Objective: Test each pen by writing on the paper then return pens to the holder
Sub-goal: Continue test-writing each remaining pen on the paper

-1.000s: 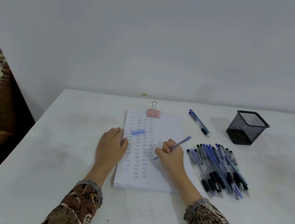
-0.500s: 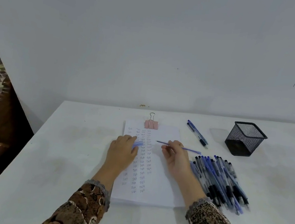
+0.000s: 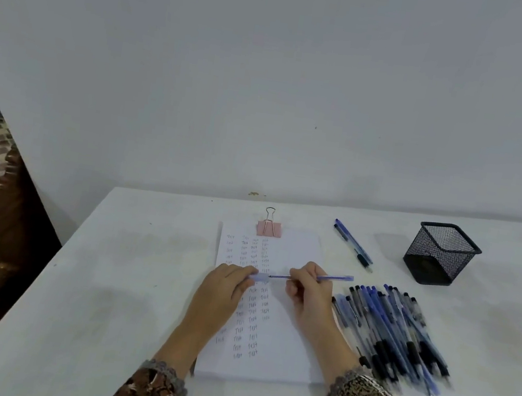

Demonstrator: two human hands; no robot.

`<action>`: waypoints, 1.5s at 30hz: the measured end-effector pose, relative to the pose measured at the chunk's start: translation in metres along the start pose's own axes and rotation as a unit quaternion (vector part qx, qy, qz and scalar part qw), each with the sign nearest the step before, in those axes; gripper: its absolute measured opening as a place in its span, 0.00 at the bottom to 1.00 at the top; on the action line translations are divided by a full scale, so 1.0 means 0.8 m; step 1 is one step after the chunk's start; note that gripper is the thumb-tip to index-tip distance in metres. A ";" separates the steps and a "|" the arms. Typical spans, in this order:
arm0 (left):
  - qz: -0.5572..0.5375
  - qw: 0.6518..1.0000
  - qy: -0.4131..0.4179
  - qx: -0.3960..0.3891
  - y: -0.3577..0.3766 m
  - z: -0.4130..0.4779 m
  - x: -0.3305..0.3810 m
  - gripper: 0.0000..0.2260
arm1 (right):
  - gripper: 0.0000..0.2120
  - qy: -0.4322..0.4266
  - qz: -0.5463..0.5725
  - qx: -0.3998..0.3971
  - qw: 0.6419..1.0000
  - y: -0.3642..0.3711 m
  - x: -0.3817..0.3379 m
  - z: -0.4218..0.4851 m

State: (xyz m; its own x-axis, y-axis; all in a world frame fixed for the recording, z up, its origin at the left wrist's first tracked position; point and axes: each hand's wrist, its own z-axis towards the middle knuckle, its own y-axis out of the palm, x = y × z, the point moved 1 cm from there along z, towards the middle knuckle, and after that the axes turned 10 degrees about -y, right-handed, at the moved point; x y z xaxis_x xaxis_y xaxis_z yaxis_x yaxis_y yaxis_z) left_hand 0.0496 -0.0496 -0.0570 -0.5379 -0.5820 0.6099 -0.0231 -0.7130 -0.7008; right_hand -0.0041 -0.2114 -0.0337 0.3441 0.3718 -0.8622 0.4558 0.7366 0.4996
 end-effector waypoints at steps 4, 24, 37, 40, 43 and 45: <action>0.022 0.999 0.035 0.020 0.002 0.002 0.000 0.27 | 0.23 -0.007 -0.028 -0.044 0.999 0.003 0.001 -0.003; 0.001 1.000 0.018 -0.023 -0.007 -0.002 0.013 0.25 | 0.22 -0.009 -0.247 -0.121 0.962 0.016 -0.001 -0.015; -0.068 0.995 -0.030 -0.061 -0.011 0.000 0.016 0.11 | 0.19 -0.021 -0.326 -0.202 0.923 0.019 0.007 -0.017; -0.081 0.993 -0.037 -0.073 -0.011 0.001 0.016 0.10 | 0.17 0.009 -0.344 -0.186 0.920 0.015 0.011 -0.018; -0.085 0.993 -0.042 -0.069 -0.012 0.000 0.015 0.10 | 0.18 0.010 -0.270 -0.189 0.944 0.020 0.004 -0.018; -0.069 0.995 -0.045 -0.062 -0.013 -0.001 0.012 0.11 | 0.14 -0.006 -0.182 -0.156 0.971 0.019 -0.003 -0.013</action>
State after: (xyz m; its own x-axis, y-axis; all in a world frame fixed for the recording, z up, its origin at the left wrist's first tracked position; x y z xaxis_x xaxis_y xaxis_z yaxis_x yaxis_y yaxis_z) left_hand 0.0441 -0.0481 -0.0440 -0.4438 -0.5183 0.7310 -0.1991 -0.7383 -0.6444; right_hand -0.0067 -0.1953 -0.0251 0.2174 0.0505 -0.9748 0.2786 0.9539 0.1115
